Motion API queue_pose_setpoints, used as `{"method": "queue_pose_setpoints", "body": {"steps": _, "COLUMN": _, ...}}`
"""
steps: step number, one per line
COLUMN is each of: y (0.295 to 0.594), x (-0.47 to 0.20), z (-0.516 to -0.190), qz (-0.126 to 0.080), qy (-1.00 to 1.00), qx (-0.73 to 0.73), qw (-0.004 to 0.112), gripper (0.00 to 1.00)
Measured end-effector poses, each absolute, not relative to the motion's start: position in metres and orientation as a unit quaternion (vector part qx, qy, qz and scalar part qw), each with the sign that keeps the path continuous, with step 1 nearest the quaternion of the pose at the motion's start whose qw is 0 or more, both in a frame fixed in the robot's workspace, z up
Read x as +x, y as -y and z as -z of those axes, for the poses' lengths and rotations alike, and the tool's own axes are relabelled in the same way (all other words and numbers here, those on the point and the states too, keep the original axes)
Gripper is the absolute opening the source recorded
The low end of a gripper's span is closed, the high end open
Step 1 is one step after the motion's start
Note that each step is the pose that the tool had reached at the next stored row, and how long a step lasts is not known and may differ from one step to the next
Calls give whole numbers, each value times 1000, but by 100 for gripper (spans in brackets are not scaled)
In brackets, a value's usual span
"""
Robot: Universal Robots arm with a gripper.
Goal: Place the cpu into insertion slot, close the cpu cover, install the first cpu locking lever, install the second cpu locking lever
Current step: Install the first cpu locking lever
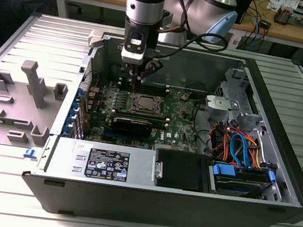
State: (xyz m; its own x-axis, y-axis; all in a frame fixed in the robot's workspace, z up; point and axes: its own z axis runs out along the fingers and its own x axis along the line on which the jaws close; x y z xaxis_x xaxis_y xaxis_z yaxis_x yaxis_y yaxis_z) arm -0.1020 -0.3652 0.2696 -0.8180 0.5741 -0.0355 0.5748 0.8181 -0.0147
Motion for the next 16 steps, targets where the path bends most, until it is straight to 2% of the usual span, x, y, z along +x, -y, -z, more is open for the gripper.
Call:
{"method": "queue_pose_setpoints", "body": {"steps": 8, "y": 365, "x": -124, "z": -269, "qz": 12, "qy": -958, "qx": 287, "qw": 15, "gripper": 11}}
{"method": "queue_pose_setpoints", "body": {"steps": 16, "y": 365, "x": -124, "z": -268, "qz": 10, "qy": -987, "qx": 157, "qw": 16, "gripper": 11}}
